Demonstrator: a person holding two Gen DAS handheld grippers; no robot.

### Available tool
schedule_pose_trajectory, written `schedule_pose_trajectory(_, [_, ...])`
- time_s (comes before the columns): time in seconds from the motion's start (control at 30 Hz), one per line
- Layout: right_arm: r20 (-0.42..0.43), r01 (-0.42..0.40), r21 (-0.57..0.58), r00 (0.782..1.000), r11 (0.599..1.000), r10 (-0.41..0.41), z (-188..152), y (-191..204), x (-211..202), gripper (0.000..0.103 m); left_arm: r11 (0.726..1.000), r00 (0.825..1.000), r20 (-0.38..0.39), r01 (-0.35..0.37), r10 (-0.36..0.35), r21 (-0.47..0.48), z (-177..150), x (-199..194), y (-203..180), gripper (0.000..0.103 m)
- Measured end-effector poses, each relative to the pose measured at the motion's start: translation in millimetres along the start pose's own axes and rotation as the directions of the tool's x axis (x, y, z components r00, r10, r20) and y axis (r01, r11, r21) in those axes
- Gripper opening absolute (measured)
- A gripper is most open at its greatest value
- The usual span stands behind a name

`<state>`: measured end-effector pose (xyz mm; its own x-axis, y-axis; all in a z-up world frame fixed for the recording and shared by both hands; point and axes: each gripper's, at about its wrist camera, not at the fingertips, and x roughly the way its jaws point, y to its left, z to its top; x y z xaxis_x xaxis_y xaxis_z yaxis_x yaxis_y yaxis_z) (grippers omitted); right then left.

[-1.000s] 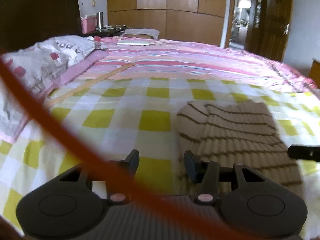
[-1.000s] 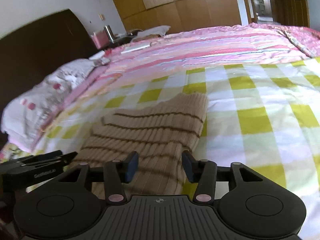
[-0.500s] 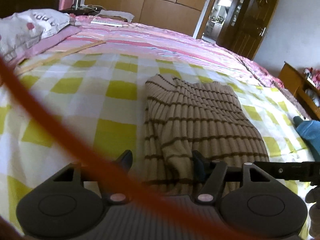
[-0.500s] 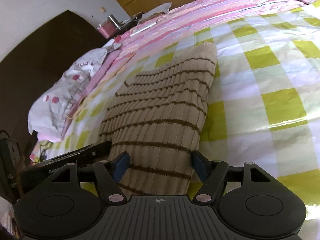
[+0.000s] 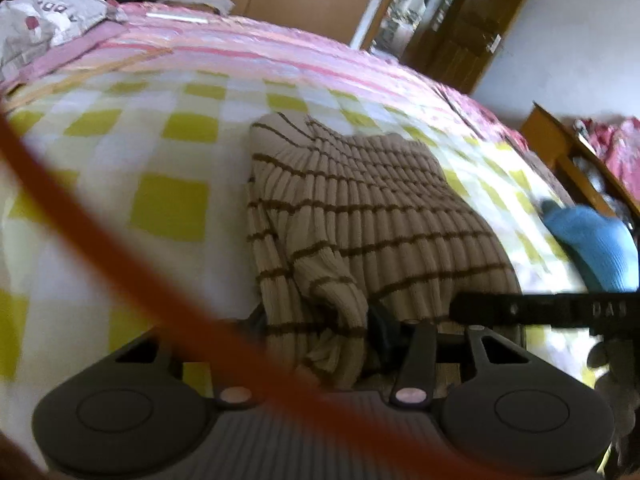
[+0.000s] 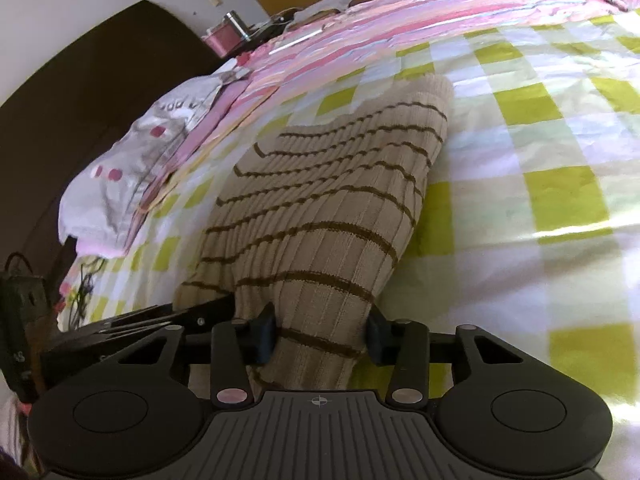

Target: Fold small clothes

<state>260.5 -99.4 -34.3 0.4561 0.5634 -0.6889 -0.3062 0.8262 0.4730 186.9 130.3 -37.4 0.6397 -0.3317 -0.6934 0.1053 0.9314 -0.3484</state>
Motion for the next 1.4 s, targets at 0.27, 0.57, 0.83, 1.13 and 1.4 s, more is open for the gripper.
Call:
schedule_pose_trajectory(0.27, [-0.061,0.027,-0.029,0.998,0.999,-0.029,-43.7,-19.3,-50.4,0.043,0.995,0.996,-0.089,0.012,-0.003,0.098,-57.7,-31.8,-56.5,0.053])
schedule_pose_trajectory(0.57, [0.056,0.111,-0.047,0.993,0.993,-0.108,-70.0,-24.7,-100.2,0.048,0.961,0.985,0.049,-0.174,0.168,0.216,-52.9,-74.0,-86.2,0.054])
schedule_pose_trajectory(0.83, [0.163,0.12,-0.118,0.981,0.986,-0.1,-63.8,-1.8,-104.2,0.048,0.93,0.963,0.136,-0.26,0.231,0.26,-4.1,-28.2,-86.8,0.055])
schedule_pose_trajectory(1.13, [0.11,0.159,-0.13,0.983,0.979,-0.145,-70.7,0.1,-78.6,0.045,0.919,0.948,0.083,-0.32,0.309,0.231,-7.0,-5.1,-80.5,0.061])
schedule_pose_trajectory(1.4, [0.17,0.185,-0.194,0.974,0.963,-0.152,-93.0,11.5,-99.3,0.045,0.904,0.932,0.043,-0.36,0.36,0.233,-42.0,-33.9,-106.1,0.061])
